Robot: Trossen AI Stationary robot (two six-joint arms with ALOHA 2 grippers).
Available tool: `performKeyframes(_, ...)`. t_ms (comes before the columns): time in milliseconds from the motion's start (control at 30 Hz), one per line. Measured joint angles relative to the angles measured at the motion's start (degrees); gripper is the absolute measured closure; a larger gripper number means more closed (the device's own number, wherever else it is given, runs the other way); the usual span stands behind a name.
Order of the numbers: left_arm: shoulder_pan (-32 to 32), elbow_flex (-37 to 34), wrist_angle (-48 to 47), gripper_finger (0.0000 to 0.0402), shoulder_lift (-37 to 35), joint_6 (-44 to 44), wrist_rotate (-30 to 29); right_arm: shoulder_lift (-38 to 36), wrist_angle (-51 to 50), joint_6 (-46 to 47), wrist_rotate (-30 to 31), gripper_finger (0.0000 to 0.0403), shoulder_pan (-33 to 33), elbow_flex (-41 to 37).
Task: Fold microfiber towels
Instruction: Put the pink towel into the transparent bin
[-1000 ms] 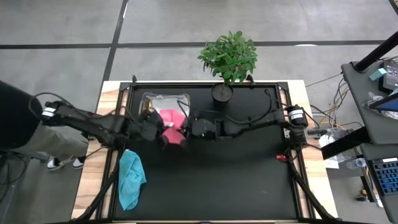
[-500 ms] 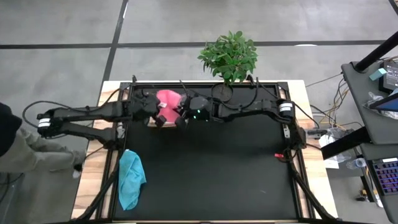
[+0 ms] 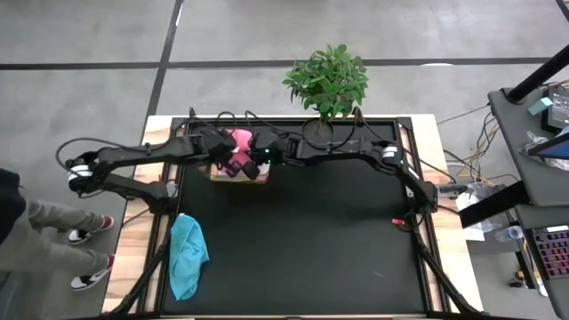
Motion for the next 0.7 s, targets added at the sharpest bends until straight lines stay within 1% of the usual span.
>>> performKeyframes(67, 0.0, 0.0, -0.4, 0.0401, 1.0, -1.2, 1.7, 0.3, -2.8, 0.0, 0.0, 0.0390, 0.0, 1.5)
performKeyframes(233, 0.0, 0.0, -0.7, 0.0401, 3.1, -1.7, 2.9, 0.2, -7.9, 1.3, -0.1, 0.0390, 0.3, 2.9)
performKeyframes(300, 0.0, 0.0, -0.8, 0.0402, 3.8, -1.8, 4.3, 0.2, -9.0, 2.2, -0.2, 0.0390, 0.5, 3.1)
performKeyframes(400, 0.0, 0.0, -0.8, 0.0398, 4.2, -3.0, 4.6, 0.2, -9.1, 1.9, -0.2, 0.0389, 0.7, 3.0)
performKeyframes(500, 0.0, 0.0, -1.1, 0.0379, 4.2, -3.8, 4.6, 0.2, -9.1, 1.7, 0.1, 0.0376, 0.9, 3.0)
performKeyframes(700, 0.0, 0.0, -1.7, 0.0322, 4.2, -1.5, 4.3, 0.2, -10.5, 1.7, 0.4, 0.0329, 0.9, 3.3)
